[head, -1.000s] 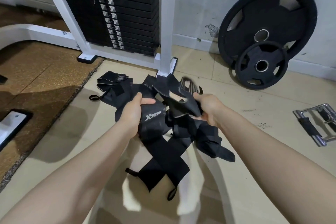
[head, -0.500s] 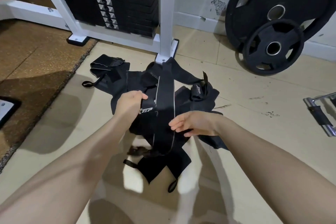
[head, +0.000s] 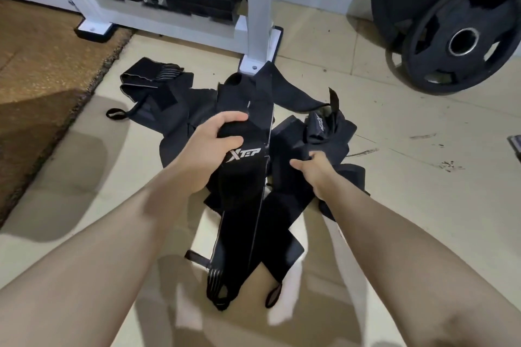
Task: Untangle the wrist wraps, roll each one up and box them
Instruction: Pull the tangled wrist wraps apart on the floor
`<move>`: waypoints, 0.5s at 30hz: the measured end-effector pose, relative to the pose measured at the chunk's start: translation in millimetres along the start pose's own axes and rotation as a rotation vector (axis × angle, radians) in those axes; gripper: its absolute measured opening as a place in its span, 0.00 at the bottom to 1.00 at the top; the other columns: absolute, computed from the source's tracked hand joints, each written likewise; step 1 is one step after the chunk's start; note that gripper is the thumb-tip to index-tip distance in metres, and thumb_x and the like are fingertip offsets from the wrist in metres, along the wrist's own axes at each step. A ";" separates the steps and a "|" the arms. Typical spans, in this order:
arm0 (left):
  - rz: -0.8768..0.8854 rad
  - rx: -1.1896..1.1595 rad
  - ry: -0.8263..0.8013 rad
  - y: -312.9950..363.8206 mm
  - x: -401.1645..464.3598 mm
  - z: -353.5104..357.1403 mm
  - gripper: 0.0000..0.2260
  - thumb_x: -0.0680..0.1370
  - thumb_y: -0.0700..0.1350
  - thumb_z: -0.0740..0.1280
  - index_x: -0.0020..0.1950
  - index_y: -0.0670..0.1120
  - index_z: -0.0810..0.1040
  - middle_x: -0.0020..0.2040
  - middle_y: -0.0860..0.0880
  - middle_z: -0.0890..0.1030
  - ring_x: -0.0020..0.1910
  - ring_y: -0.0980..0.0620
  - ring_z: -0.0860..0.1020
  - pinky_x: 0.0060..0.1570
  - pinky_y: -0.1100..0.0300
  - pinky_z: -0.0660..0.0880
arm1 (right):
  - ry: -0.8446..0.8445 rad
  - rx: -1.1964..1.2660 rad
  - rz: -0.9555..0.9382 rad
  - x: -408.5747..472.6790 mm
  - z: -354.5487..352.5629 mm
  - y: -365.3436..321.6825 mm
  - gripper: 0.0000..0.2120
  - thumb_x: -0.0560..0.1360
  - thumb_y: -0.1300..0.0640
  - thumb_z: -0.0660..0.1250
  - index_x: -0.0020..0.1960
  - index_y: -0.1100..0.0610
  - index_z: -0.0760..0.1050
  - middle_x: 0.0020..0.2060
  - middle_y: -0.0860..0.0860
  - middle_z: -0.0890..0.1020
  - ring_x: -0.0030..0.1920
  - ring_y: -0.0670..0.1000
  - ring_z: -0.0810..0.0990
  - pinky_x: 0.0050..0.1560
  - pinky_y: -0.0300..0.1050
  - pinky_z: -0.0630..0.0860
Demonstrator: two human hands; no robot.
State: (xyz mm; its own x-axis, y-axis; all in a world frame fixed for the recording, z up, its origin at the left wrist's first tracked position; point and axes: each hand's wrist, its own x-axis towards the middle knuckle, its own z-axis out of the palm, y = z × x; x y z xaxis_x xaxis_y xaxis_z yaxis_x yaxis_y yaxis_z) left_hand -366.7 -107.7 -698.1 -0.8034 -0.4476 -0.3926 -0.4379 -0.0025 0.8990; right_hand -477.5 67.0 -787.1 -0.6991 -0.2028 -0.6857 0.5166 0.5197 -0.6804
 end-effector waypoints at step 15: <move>-0.240 -0.040 0.041 94.5 -44.7 37.1 0.25 0.82 0.58 0.54 0.49 0.43 0.85 0.40 0.49 0.81 0.38 0.53 0.76 0.40 0.70 0.73 | -0.530 0.820 -0.230 -143.7 -75.9 -107.2 0.16 0.67 0.67 0.52 0.50 0.60 0.72 0.33 0.53 0.83 0.31 0.51 0.81 0.30 0.38 0.77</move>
State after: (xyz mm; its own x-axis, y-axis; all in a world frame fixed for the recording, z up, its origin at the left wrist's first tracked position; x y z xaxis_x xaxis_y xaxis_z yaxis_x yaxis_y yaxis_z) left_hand -387.1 -54.8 -602.7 -0.6608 -0.4657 -0.5886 -0.5974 -0.1483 0.7881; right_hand -470.0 103.4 -596.0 -0.6171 -0.6741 -0.4058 0.7175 -0.2705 -0.6419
